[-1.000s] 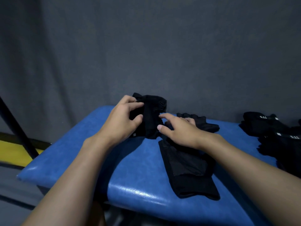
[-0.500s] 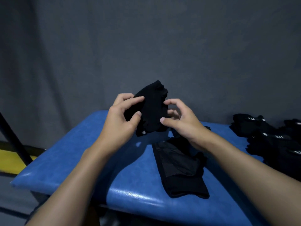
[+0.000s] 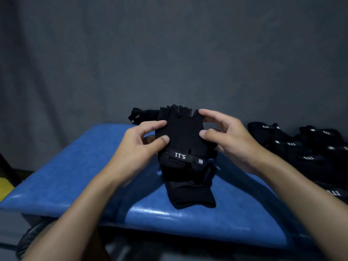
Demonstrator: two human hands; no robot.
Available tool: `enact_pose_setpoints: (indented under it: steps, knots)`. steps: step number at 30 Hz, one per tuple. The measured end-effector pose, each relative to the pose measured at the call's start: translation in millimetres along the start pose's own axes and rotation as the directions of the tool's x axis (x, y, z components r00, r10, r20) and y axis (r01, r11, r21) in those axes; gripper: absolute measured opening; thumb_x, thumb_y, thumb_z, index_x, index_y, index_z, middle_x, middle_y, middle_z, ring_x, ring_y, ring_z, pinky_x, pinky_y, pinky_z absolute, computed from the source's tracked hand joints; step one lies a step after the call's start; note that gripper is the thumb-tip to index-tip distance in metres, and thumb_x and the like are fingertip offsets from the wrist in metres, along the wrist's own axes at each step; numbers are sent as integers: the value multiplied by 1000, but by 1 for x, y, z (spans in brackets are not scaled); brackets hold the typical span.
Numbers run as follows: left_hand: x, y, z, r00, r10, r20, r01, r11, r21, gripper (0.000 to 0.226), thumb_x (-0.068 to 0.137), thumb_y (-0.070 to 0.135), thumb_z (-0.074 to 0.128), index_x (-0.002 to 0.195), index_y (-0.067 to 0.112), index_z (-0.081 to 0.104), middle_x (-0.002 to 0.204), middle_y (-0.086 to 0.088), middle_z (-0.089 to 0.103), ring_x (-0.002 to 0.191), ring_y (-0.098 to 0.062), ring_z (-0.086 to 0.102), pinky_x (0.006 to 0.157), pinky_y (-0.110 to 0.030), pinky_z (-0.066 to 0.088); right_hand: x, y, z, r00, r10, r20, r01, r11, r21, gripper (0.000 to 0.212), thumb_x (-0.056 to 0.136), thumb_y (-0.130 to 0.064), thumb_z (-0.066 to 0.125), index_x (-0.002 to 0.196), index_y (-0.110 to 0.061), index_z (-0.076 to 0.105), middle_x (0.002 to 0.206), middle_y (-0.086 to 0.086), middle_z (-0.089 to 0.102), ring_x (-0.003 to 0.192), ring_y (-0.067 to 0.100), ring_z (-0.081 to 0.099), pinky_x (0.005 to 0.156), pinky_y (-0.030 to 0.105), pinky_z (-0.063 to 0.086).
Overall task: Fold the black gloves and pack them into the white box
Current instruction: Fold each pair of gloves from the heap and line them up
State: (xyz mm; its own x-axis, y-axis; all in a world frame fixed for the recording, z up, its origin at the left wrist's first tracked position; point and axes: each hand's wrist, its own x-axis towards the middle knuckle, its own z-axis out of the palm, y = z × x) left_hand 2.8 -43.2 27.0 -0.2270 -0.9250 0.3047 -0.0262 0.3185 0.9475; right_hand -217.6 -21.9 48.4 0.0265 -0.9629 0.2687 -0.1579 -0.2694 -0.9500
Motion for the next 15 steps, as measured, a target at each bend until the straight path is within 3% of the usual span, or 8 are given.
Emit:
enact_pose_setpoints:
  steps: [3,7,10,15]
  knots:
    - [-16,1,10,999,-39,22,38,998,54,42,90,7,68,130,16,61,119,-1,69,93,-8,70,72,-14,51,-13,8,-9,999,46,19,-45,999,-16,53,88,3,64,137,-15,54,126,4,62,88,20,58,88,27,51]
    - [-38,-1,17,999,-51,20,45,974,220,50,86,16,74,134,16,59,126,9,60,94,-13,70,83,-24,56,-25,19,-11,997,74,-15,-76,987,-141,53,86,-1,69,134,-19,55,124,-4,62,85,7,62,81,14,51]
    - [-44,-4,17,998,-61,7,56,959,279,52,86,19,75,135,16,58,127,12,57,97,-11,68,88,-25,55,-26,26,-8,997,78,8,-75,981,-178,52,86,-4,70,132,-23,55,122,-6,61,78,8,60,78,16,51]
    - [-44,-17,19,998,-60,6,51,894,446,52,88,25,72,138,18,55,119,16,54,102,1,57,79,2,38,-25,33,-7,998,45,42,-27,931,-363,53,86,-13,72,133,-28,52,122,-10,58,73,3,58,77,19,49]
